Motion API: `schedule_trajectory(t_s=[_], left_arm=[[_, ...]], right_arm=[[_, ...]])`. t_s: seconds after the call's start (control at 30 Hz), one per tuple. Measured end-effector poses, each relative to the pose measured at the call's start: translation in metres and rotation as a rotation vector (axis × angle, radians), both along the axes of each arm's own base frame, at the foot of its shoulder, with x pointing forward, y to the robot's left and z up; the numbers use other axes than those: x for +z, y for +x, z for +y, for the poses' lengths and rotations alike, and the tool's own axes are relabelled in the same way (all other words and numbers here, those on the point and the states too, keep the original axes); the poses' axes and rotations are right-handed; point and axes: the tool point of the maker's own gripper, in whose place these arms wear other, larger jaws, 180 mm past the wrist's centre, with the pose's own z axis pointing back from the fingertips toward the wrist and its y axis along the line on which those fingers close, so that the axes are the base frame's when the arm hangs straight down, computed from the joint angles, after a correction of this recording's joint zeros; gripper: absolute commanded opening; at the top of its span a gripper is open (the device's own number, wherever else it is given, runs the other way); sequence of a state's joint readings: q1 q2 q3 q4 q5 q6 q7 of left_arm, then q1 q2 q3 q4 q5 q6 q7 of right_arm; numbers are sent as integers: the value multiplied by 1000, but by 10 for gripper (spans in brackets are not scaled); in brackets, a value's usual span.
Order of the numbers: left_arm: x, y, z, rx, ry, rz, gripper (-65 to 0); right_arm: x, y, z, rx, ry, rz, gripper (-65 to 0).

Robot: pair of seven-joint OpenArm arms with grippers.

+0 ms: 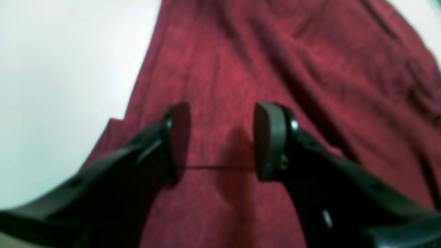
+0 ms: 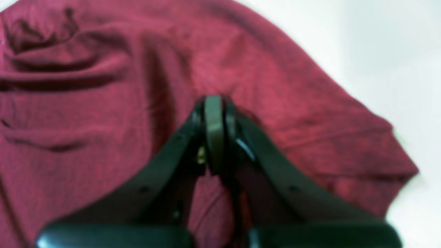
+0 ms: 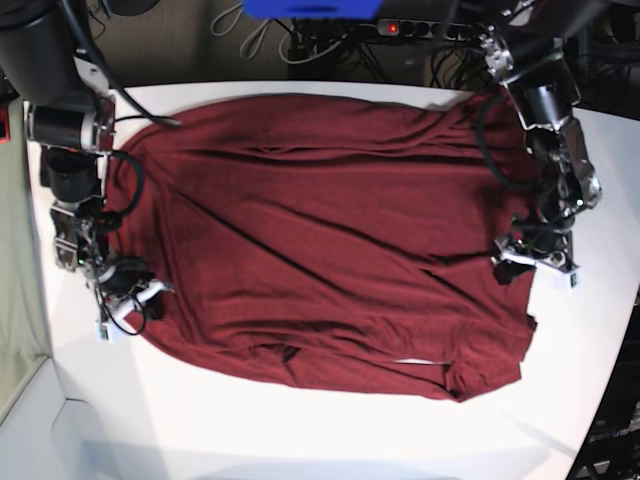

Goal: Layout the t-shirt on the table in an organized manner, then fold the t-shirt properly
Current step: 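Pull the shirt edges with both grippers toward the hem, then drag the shirt sides with both grippers along the table to straighten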

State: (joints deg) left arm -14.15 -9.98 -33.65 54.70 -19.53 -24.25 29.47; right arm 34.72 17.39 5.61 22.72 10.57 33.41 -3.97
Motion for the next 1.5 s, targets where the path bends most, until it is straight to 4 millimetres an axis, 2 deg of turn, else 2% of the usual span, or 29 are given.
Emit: schedule_trajectory(t_s=[0.27, 0.5, 0.67, 0.73, 0.9, 0.97, 1.07, 1.2, 1.27, 1.33, 1.37, 1.5], left_arm=[[-5, -3, 15, 11, -5, 7, -356], [-4, -9, 17, 10, 6, 6, -356], [-3, -25, 19, -1, 50, 10, -356], [0, -24, 19, -10, 66, 19, -356], [5, -23, 18, -17, 90, 23, -354], [15, -19, 20, -17, 108, 2, -353], [40, -7, 22, -22, 143, -52, -353], [100, 28, 21, -13, 171, -215, -353], [120, 46, 14, -9, 161, -267, -352], [125, 65, 2, -22, 116, -281, -354], [122, 76, -4, -29, 87, -270, -355], [89, 110, -28, -88, 34, -156, -358]], right_arm=[[-2, -2, -11, -31, 8, -7, -650], [-4, 0, -39, -138, -55, 0, -650], [-4, -2, -55, -192, -92, 11, -650], [-4, -1, -62, -225, -109, 12, -650], [-3, -1, -64, -234, -115, 10, -650], [-2, 0, -63, -233, -114, 8, -650], [3, 4, -62, -226, -133, 9, -650], [16, 11, -58, -218, -137, -30, -650], [18, 14, -56, -216, -135, -41, -650], [17, 14, -53, -215, -132, -37, -650], [16, 13, -53, -215, -131, -34, -650], [12, 10, -55, -216, -136, -23, -650]])
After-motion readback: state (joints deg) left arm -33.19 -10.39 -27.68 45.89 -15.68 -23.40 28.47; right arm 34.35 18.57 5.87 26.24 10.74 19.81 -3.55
